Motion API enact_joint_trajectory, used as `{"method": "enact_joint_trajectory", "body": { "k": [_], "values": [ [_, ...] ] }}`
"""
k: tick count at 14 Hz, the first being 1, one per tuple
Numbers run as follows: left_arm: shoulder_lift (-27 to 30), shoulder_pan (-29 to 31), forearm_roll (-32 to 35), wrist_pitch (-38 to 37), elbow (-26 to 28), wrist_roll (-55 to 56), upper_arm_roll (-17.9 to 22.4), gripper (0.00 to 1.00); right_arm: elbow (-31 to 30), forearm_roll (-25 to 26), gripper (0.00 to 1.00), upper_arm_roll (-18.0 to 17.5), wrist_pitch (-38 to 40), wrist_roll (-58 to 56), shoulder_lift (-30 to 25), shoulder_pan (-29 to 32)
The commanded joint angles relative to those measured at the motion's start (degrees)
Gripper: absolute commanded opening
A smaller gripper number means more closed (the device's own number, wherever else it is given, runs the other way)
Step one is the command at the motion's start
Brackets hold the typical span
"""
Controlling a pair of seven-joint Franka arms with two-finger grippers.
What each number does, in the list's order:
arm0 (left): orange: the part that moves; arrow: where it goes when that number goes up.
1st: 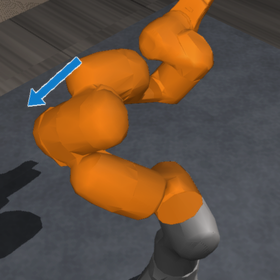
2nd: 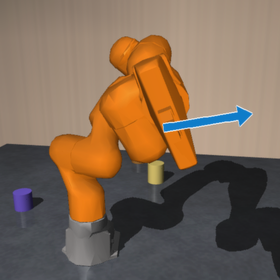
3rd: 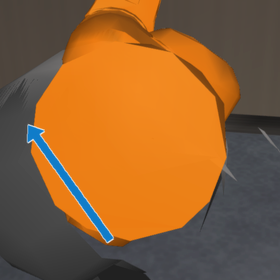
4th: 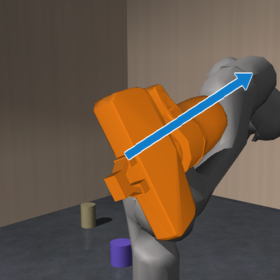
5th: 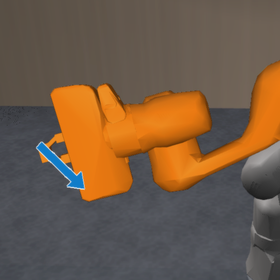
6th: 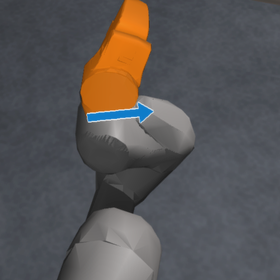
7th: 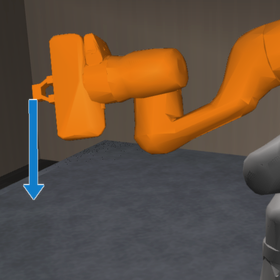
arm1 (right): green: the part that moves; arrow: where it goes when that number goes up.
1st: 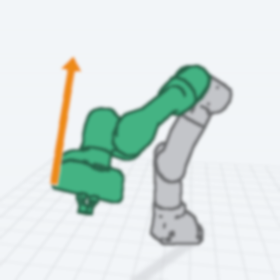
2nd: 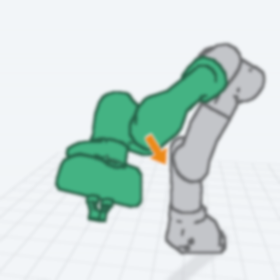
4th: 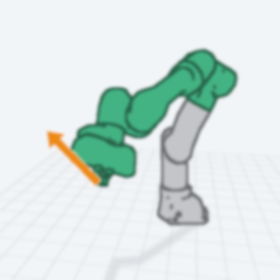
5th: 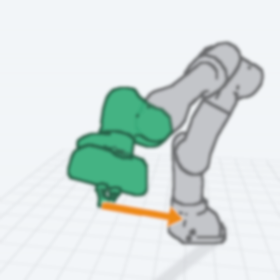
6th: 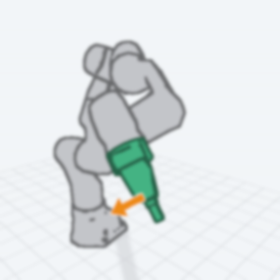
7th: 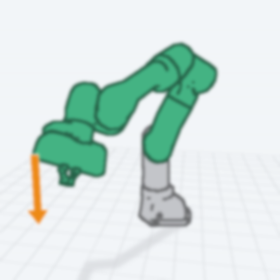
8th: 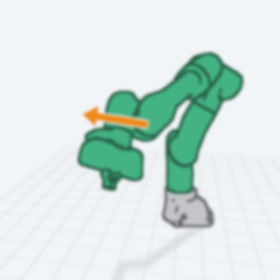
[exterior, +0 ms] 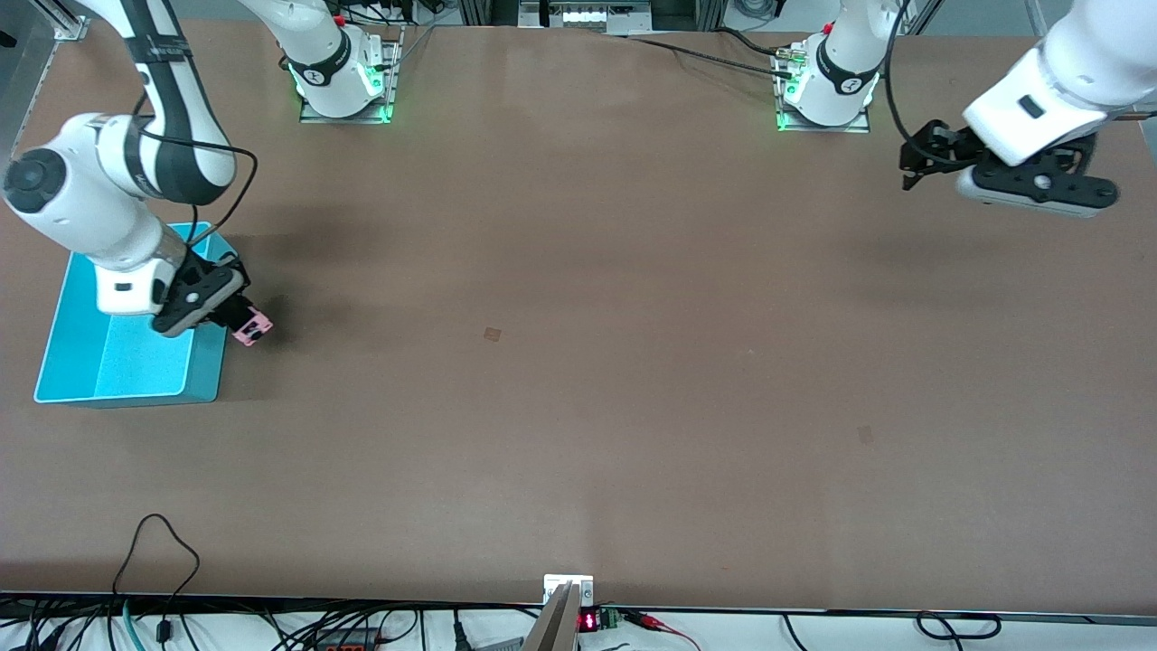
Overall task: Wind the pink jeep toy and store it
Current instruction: 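Lift the jeep with the right gripper and carry it over the bin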
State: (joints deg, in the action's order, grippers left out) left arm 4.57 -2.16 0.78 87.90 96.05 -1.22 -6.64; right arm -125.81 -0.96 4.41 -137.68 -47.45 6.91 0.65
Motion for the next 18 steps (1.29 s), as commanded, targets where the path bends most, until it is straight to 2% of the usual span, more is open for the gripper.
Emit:
{"method": "enact_joint_trajectory", "body": {
  "k": [1,4,9,12,15,18],
  "values": [
    [-5.26,2.85,0.37,0.6,-5.08,-0.36,-0.22,1.0,0.04,-0.53,0.0,3.93,0.66,6.91,-1.02,0.32],
    [-6.41,3.56,0.54,3.06,-5.44,-0.98,-0.22,1.0,-0.05,-0.53,0.0,8.15,-1.35,12.71,-0.5,0.41],
    [-6.41,4.53,0.45,2.89,-5.35,-1.76,-0.83,1.0,-0.66,-0.71,0.0,14.66,-4.87,13.53,3.02,1.11],
    [-6.59,4.62,0.45,3.15,-4.74,-8.78,-0.83,1.0,-1.89,-0.8,0.0,15.11,-8.99,13.88,6.52,3.04],
    [-7.03,4.09,0.45,2.71,-4.65,-8.28,-1.01,1.0,-3.21,-0.97,0.0,15.02,-12.34,13.96,9.61,4.62],
    [-7.29,3.92,0.45,2.71,-5.0,-7.31,-1.1,1.0,-3.91,-0.97,0.0,15.02,-12.52,13.97,11.02,5.42]
  ]
}}
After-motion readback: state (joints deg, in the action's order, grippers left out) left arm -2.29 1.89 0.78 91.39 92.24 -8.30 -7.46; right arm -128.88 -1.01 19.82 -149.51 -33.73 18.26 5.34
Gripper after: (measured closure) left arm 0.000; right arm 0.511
